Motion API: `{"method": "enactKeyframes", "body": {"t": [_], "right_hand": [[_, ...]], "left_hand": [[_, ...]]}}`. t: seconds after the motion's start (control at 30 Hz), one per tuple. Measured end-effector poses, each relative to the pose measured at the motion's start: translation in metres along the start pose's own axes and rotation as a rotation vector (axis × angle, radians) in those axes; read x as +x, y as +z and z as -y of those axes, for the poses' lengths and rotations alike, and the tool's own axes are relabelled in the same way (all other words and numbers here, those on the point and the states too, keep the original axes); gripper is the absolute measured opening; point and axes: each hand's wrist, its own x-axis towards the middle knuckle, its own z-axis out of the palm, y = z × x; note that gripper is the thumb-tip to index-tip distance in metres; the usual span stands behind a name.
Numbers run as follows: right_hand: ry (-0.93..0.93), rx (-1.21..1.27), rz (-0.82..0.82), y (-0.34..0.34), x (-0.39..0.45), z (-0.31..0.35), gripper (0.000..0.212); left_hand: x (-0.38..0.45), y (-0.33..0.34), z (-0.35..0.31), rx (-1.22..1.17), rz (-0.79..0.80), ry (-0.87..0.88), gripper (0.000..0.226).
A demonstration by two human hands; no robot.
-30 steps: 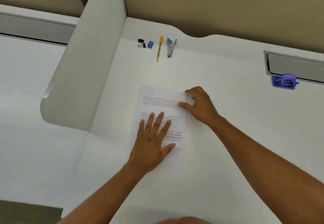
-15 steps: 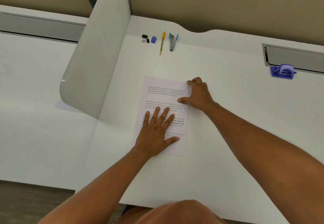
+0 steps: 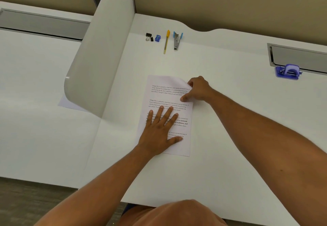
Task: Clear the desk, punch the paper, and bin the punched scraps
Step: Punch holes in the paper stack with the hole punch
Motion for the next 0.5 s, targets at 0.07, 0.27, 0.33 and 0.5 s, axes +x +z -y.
{"method": "enactKeyframes", "body": {"t": [0.07, 0.27, 0.33, 0.5], "right_hand": [[0.032, 0.235, 0.026, -0.004, 0.001, 0.002, 0.061], [0.201, 0.884, 0.144, -0.02, -0.002, -0.005, 0.073], [0.198, 0.896, 0.148, -0.019, -0.005, -0.011, 0.055], [0.169, 0.861, 0.093, -0.009, -0.01, -0.018, 0.029]], "left_hand": [[0.0, -0.001, 0.0, -0.007, 0.006, -0.002, 0.092], [0.001, -0.001, 0.0, -0.003, 0.024, -0.004, 0.093], [0.0, -0.002, -0.001, 0.0, 0.016, -0.001, 0.092], [-0.001, -0.002, -0.002, -0.006, 0.005, -0.002, 0.093]]}}
